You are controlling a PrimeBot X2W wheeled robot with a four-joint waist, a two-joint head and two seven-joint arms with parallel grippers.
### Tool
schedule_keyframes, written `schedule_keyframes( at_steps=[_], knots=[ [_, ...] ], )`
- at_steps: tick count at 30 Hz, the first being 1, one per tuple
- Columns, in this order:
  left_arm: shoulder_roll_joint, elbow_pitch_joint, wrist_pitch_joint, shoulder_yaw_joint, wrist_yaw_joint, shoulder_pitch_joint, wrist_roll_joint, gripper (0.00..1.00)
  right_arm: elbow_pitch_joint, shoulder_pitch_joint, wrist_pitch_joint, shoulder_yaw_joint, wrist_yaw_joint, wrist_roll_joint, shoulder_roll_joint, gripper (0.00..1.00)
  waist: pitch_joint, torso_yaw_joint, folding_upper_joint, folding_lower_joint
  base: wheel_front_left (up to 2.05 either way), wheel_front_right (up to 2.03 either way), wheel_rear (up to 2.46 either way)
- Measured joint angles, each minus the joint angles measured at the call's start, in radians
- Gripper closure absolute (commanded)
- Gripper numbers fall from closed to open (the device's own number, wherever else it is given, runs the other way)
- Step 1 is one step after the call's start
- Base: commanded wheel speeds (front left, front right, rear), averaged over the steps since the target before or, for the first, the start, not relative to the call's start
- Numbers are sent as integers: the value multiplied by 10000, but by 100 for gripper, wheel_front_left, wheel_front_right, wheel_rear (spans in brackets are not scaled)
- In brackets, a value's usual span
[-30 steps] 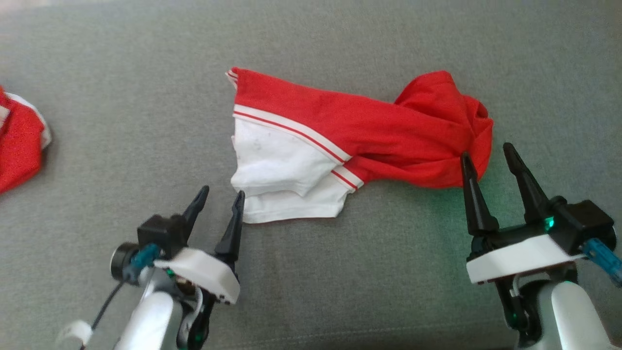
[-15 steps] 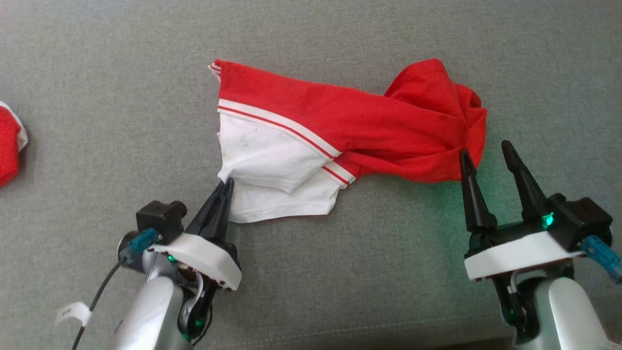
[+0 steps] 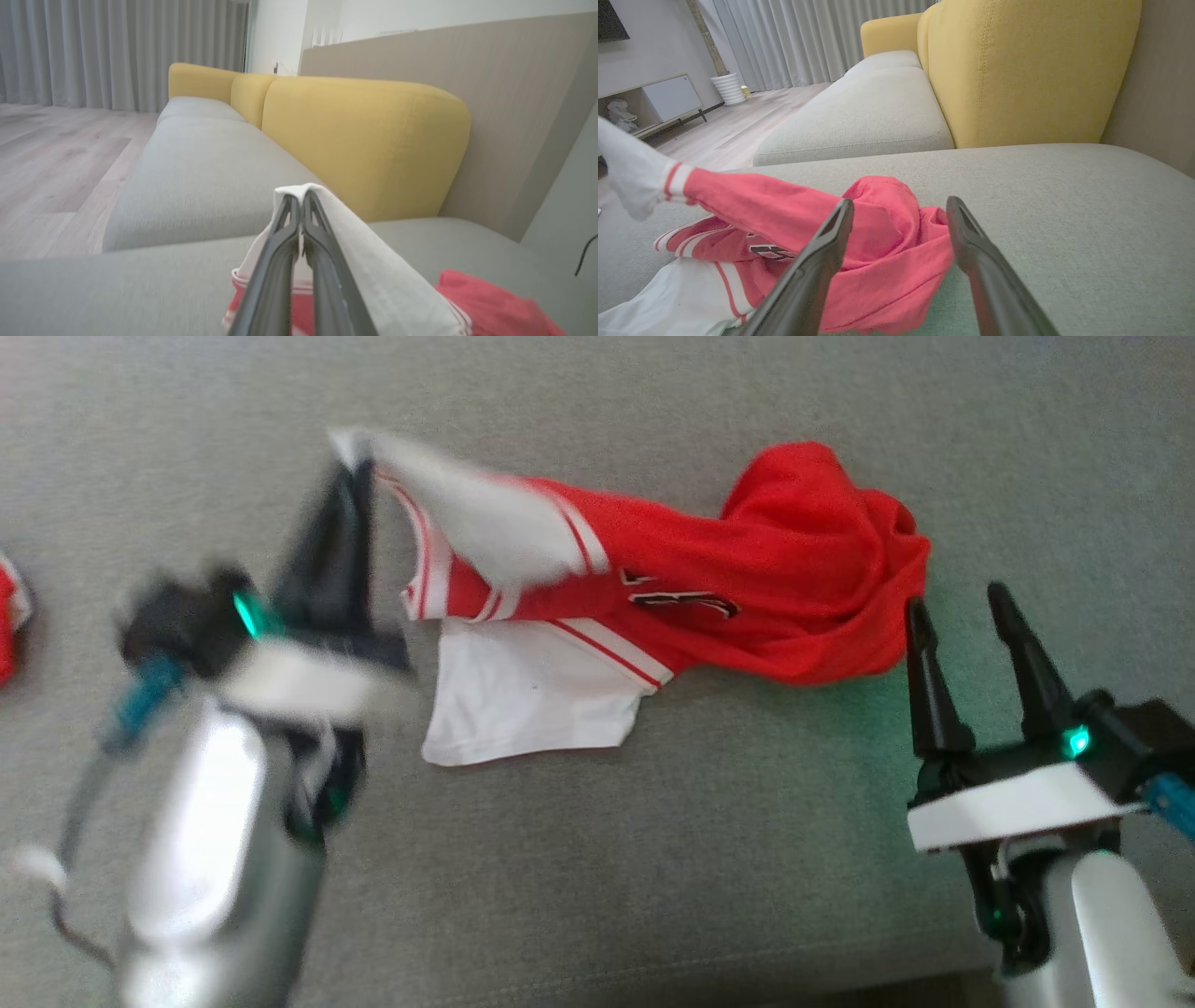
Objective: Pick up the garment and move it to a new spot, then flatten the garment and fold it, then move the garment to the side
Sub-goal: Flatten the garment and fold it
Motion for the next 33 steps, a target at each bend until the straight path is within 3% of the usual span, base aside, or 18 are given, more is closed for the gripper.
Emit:
schedule_keyframes(
  at_steps=[3, 8, 14, 15, 16, 21, 26, 29, 33],
  knots=[
    [86, 805, 320, 238, -33, -1553, -23, 100, -38, -310, -65, 58, 0, 82, 0, 0, 220, -256, 0, 0, 0, 0, 0],
    [537, 3335, 579, 786, -94, -3733, -102, 100, 58, -579, -328, 339, 0, 360, 0, 0, 640, -823, 0, 1, 0, 0, 0],
    [957, 5939, 675, 1290, -6, -5400, -234, 100, 380, -745, -660, 629, 0, 650, 0, 0, 1029, -1429, 0, 2, 0, 0, 0],
    [988, 6404, 790, 1336, -63, -5590, -299, 45, 474, -781, -700, 675, 0, 704, 2, 0, 1089, -1536, 0, 2, 0, 0, 0],
    [991, 6813, 832, 1363, -165, -5704, -384, 0, 535, -826, -759, 690, 0, 752, 2, 0, 1145, -1627, 0, 1, 0, 0, 0],
    [913, 8159, 616, 1174, -543, -5776, -525, 0, 798, -868, -968, 656, 0, 769, 0, 0, 1293, -1763, -1, 2, 0, 0, 0],
    [897, 8218, -63, 1037, -543, -5689, -374, 0, 830, -910, -1047, 554, 0, 740, 0, 0, 1151, -1469, 0, 1, 0, 0, 0],
    [886, 7576, -155, 1034, -430, -5161, -182, 0, 830, -937, -1043, 462, 0, 577, 2, 0, 968, -1240, 0, 0, 0, 0, 0],
    [826, 5246, -159, 1174, 84, -3594, 211, 0, 786, -937, -907, 278, 0, 326, 0, 0, 622, -914, 0, 0, 0, 0, 0]
  ],
)
